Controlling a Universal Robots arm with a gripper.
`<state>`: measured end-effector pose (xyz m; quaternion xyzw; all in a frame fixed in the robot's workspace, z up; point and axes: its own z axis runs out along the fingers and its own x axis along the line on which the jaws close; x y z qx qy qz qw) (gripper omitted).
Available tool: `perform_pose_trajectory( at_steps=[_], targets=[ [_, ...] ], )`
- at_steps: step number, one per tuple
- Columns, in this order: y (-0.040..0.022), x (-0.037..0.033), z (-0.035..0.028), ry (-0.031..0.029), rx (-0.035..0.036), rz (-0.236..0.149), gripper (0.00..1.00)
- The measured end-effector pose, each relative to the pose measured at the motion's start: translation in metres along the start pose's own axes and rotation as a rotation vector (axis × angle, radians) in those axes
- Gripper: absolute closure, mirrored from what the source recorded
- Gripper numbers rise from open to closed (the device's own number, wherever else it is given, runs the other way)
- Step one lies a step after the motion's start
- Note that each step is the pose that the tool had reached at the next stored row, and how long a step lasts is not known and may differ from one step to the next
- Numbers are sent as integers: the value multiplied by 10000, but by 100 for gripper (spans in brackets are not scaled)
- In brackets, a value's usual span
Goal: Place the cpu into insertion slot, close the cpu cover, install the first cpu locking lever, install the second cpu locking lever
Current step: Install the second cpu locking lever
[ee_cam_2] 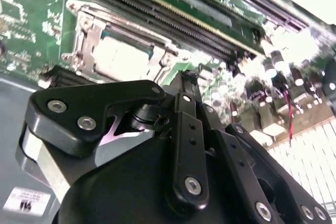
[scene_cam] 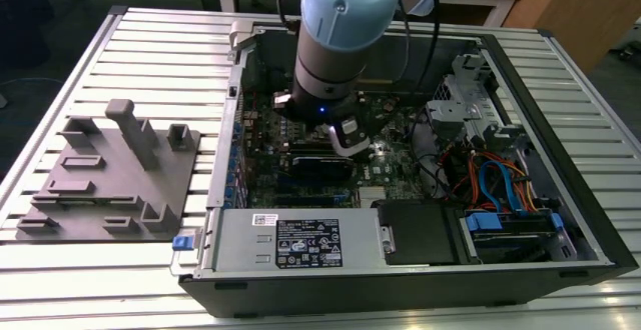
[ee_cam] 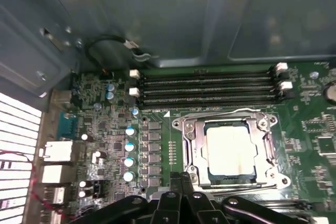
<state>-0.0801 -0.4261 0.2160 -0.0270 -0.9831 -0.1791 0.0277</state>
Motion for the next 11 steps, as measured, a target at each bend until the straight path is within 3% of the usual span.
perform_pose_trajectory(
  at_steps=[3, 11],
  targets=[
    [25, 7, -66, 0, 1, 0, 90],
    [26, 7, -68, 1, 0, 0, 90]
  ],
)
